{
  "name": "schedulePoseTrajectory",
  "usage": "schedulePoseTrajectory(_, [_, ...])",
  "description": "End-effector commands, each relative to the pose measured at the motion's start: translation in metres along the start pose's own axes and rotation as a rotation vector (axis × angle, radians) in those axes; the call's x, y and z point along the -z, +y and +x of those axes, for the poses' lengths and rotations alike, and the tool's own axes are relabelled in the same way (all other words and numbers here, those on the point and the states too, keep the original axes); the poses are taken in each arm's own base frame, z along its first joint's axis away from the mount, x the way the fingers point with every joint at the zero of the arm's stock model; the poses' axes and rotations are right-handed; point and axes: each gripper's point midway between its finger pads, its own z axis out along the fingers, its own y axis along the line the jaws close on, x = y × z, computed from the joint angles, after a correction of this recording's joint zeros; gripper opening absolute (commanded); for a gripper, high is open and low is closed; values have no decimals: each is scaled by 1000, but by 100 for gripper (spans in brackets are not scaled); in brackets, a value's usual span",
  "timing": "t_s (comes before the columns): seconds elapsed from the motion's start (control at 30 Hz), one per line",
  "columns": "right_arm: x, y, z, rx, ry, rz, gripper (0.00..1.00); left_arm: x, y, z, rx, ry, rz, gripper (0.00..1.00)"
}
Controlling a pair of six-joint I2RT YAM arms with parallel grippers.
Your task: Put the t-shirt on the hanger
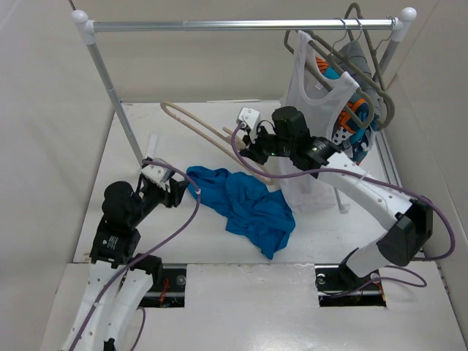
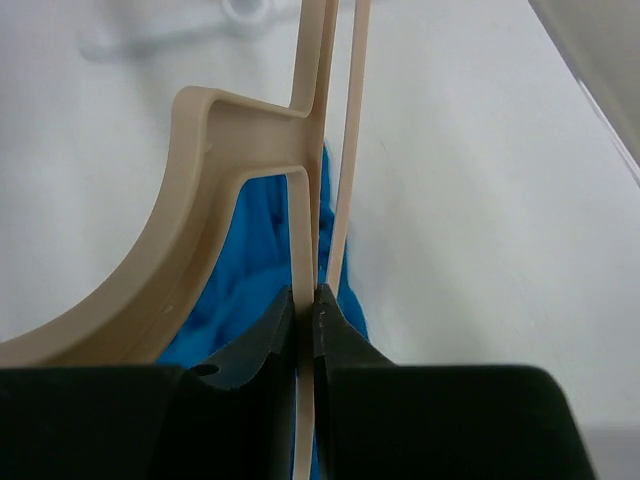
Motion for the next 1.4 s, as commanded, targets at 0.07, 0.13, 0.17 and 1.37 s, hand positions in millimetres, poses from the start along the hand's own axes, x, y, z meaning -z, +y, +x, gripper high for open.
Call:
schedulePoseTrajectory(0.07, [78, -22, 29, 80, 199, 118, 0, -30, 11, 23, 68, 122, -7, 50])
schedulePoseTrajectory(0.13, [94, -22, 44, 54, 232, 132, 0, -40, 21, 28, 75, 184, -32, 53])
schedulePoseTrajectory(0.17, [105, -23, 51, 45, 233, 151, 0, -46, 27, 33, 73, 215, -46, 55])
schedulePoseTrajectory(1.37, [108, 3, 101, 83, 351, 37, 0, -133, 82, 203, 128, 871, -104, 22])
